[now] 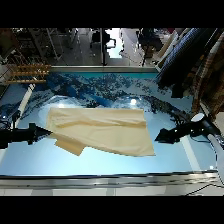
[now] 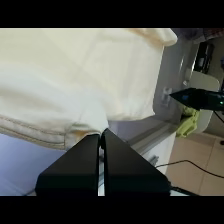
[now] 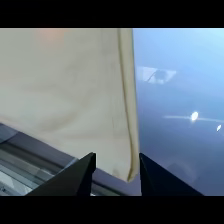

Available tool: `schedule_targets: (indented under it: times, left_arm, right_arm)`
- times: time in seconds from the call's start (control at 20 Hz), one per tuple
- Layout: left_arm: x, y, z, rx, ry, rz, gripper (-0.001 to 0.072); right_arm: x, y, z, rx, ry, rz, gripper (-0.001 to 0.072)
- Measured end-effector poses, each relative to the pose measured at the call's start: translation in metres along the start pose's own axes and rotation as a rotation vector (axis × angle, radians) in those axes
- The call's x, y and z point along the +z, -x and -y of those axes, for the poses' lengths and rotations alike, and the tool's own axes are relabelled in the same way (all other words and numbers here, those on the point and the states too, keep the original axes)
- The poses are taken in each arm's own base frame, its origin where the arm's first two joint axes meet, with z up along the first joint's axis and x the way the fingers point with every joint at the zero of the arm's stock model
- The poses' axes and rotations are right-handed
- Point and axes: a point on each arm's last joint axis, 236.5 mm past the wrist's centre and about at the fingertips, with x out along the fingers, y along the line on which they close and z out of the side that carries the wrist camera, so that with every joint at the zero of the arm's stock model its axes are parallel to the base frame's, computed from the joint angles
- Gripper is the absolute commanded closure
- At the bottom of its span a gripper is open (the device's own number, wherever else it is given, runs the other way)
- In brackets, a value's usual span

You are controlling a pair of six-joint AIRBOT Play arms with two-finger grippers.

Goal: Fold the clothes and pants, and hang the long-sleeved shirts on hangers.

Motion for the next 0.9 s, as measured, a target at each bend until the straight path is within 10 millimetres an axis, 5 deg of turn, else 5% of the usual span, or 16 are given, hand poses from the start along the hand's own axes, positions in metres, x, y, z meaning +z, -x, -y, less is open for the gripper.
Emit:
schedule_targets:
  times: [0.3, 0.4, 0.45, 0.55, 0.7, 0.9]
  left_arm:
    - [-0.012, -0.001, 0.003, -0.026, 0.000, -0.057, 0.0703]
    - [-0.016, 0.000, 0.006, -0.036, -0.001, -0.075, 0.0703]
    - [-0.017, -0.001, 0.006, -0.039, 0.000, -0.080, 0.0703]
    - [-0.020, 0.000, 0.008, -0.047, 0.001, -0.093, 0.0703]
    - [-0.027, 0.004, 0.013, -0.071, 0.002, -0.121, 0.0703]
    - [-0.032, 0.021, 0.035, -0.151, 0.012, -0.126, 0.0704]
  right_arm:
    - [-0.037, -0.040, 0.010, 0.070, -0.059, -0.069, 0.0369]
    - [-0.039, -0.047, 0.012, 0.082, -0.070, -0.069, 0.0547]
    - [-0.038, -0.049, 0.013, 0.085, -0.066, -0.067, 0.0700]
    - [-0.039, -0.051, 0.011, 0.099, -0.055, -0.068, 0.0697]
    - [-0.041, -0.037, -0.001, 0.121, -0.002, -0.075, 0.0698]
    - [-0.007, 0.019, -0.057, 0.193, 0.134, 0.089, 0.0699]
